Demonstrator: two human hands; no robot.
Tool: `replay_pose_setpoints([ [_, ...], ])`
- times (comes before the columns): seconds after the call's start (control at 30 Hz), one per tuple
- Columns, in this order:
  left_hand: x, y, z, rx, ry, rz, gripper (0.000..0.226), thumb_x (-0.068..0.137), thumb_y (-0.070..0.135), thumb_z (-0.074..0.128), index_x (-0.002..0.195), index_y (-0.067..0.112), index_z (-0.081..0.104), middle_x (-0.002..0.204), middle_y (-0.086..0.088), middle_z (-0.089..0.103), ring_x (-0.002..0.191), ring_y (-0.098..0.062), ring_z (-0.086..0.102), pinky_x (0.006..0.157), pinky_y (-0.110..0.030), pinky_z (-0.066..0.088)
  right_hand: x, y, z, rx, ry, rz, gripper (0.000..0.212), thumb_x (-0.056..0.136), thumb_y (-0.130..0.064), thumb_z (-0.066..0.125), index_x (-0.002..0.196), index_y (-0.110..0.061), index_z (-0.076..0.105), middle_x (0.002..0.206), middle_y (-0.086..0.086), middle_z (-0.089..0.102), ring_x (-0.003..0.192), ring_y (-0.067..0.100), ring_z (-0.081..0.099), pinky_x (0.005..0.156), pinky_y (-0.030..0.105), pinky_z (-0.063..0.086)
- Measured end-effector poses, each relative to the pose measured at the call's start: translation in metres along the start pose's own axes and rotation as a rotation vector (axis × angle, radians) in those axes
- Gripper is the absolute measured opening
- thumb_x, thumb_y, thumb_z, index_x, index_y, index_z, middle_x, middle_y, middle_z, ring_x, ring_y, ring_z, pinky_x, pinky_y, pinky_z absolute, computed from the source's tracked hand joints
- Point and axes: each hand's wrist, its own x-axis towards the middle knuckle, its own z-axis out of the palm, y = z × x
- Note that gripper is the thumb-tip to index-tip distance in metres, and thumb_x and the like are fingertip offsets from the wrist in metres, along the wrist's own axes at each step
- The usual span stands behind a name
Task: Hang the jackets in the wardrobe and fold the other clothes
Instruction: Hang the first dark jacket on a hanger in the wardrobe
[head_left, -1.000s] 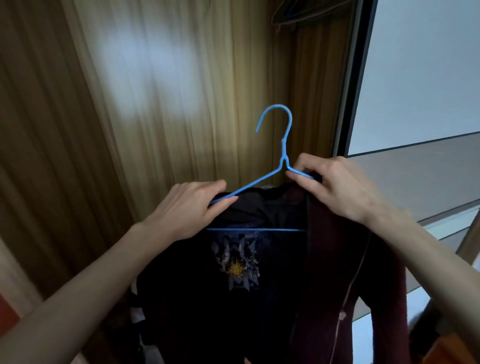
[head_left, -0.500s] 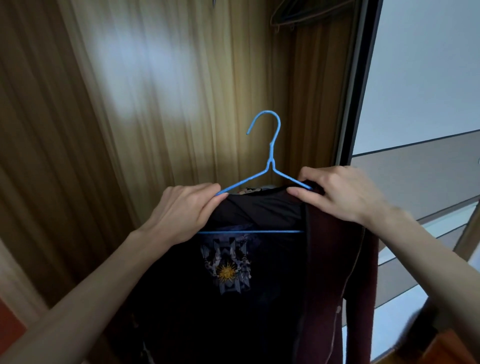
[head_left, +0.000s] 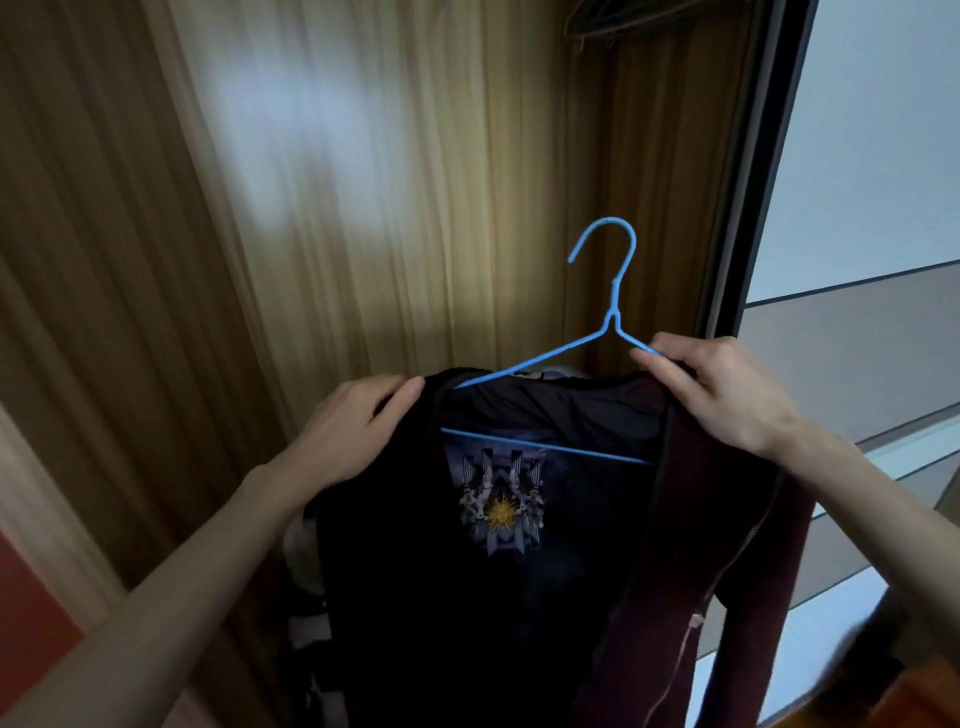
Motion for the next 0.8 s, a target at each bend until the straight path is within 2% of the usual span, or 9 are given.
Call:
replay_pose_setpoints([
  [0.1, 0.0, -0.003, 0.015, -0.134, 0.03, 0.061, 0.046, 0.109, 0.053, 0.035, 0.075, 0.021, 0.042, 0.066, -0.002, 0.051, 0.064, -0.016, 0.054, 0.067, -0.047, 0.044, -0.001, 0.003, 0.0, 0.027, -0.029, 0.031, 0.033, 0.106, -0.048, 0.044, 0.08, -0.03, 0.049, 0.067, -0.004, 0.053, 0.064, 0.017, 0.053, 0.068, 0.046, 0.05],
  [0.23, 0.003, 0.0, 0.022, -0.043, 0.167, 0.168, 0.046, 0.111, 0.038, 0.041, 0.071, 0.017, 0.043, 0.059, 0.0, 0.044, 0.056, -0.016, 0.051, 0.059, -0.046, 0.042, -0.005, 0.013, -0.002, 0.034, -0.062, 0.044, 0.029, 0.108, -0.054, 0.04, 0.098, -0.033, 0.057, 0.079, -0.008, 0.064, 0.074, 0.021, 0.065, 0.075, 0.05, 0.054],
  [0.37, 0.013, -0.004, 0.028, 0.063, 0.241, 0.227, 0.051, 0.111, 0.035, 0.042, 0.066, 0.012, 0.045, 0.056, 0.003, 0.041, 0.051, -0.015, 0.047, 0.052, -0.042, 0.042, -0.005, 0.013, -0.003, -0.007, -0.084, 0.016, 0.039, 0.105, -0.063, 0.032, 0.109, -0.036, 0.06, 0.096, -0.015, 0.07, 0.094, 0.02, 0.073, 0.081, 0.048, 0.055],
  [0.47, 0.013, -0.004, 0.032, 0.13, 0.317, 0.238, 0.051, 0.11, 0.035, 0.043, 0.063, 0.015, 0.04, 0.054, 0.003, 0.037, 0.048, -0.016, 0.047, 0.047, -0.038, 0.04, -0.004, 0.013, -0.004, -0.02, -0.083, 0.017, 0.04, 0.105, -0.063, 0.032, 0.111, -0.037, 0.061, 0.099, -0.017, 0.07, 0.098, 0.019, 0.073, 0.083, 0.048, 0.056],
  [0.53, 0.013, -0.001, 0.031, 0.148, 0.336, 0.235, 0.049, 0.108, 0.036, 0.043, 0.063, 0.021, 0.032, 0.053, 0.004, 0.036, 0.047, -0.024, 0.052, 0.048, -0.035, 0.037, -0.004, 0.012, -0.007, -0.011, -0.065, 0.016, 0.038, 0.105, -0.061, 0.034, 0.11, -0.037, 0.063, 0.102, -0.019, 0.071, 0.1, 0.017, 0.073, 0.084, 0.047, 0.056],
  [0.63, 0.016, 0.007, 0.028, 0.14, 0.265, 0.229, 0.047, 0.108, 0.045, 0.035, 0.065, 0.027, 0.03, 0.058, 0.005, 0.039, 0.059, -0.03, 0.057, 0.055, -0.034, 0.034, -0.004, 0.011, -0.012, 0.02, -0.057, 0.032, 0.036, 0.106, -0.06, 0.036, 0.109, -0.037, 0.064, 0.105, -0.02, 0.071, 0.102, 0.014, 0.073, 0.087, 0.048, 0.056],
  [0.73, 0.018, 0.017, 0.029, 0.09, 0.111, 0.305, 0.038, 0.107, 0.053, 0.038, 0.081, 0.025, 0.042, 0.071, 0.009, 0.046, 0.072, -0.021, 0.059, 0.061, -0.037, 0.039, -0.003, 0.011, -0.013, 0.047, -0.051, 0.04, 0.033, 0.108, -0.056, 0.039, 0.108, -0.036, 0.066, 0.106, -0.018, 0.072, 0.103, 0.01, 0.072, 0.09, 0.048, 0.055],
  [0.8, 0.017, 0.021, 0.03, 0.109, 0.052, 0.381, 0.034, 0.107, 0.052, 0.041, 0.089, 0.024, 0.048, 0.077, 0.009, 0.053, 0.075, -0.022, 0.062, 0.06, -0.039, 0.043, -0.002, 0.01, -0.013, 0.064, -0.058, 0.044, 0.029, 0.109, -0.048, 0.043, 0.106, -0.034, 0.068, 0.107, -0.019, 0.072, 0.104, 0.006, 0.071, 0.092, 0.047, 0.055],
])
